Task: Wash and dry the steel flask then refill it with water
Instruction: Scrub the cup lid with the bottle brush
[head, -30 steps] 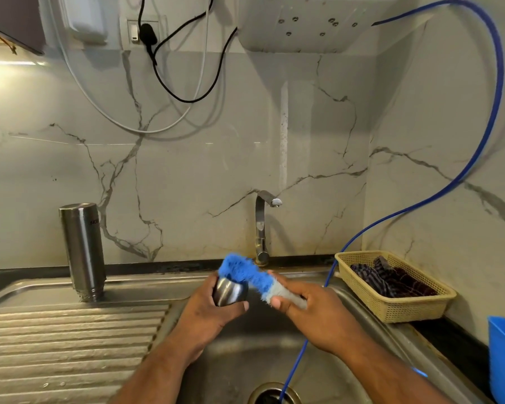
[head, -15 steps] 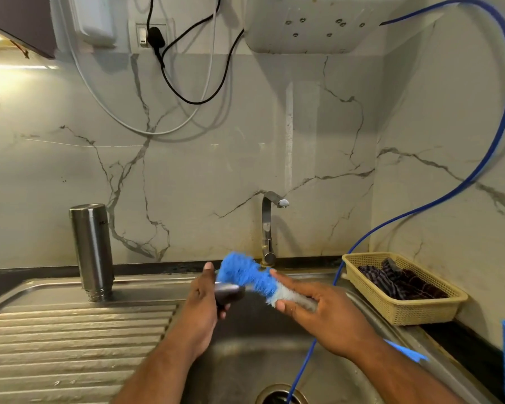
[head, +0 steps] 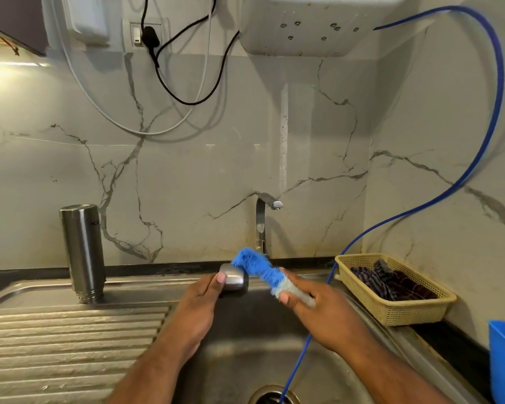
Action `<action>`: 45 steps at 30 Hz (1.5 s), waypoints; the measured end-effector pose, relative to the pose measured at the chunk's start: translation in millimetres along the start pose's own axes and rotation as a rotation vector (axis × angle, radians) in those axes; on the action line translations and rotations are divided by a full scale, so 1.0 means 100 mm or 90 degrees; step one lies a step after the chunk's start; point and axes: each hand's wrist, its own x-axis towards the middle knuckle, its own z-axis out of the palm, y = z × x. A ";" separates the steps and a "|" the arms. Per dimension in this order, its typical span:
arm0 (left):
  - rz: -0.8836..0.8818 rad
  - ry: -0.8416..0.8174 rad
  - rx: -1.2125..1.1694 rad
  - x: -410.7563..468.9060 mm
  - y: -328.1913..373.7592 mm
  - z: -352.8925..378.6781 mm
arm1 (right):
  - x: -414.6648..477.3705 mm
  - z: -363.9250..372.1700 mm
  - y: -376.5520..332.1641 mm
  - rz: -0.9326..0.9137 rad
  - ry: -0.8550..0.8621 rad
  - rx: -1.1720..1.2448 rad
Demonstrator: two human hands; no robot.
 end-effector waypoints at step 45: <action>0.056 -0.120 -0.030 -0.01 -0.02 -0.06 | 0.04 -0.02 0.08 -0.010 0.005 0.037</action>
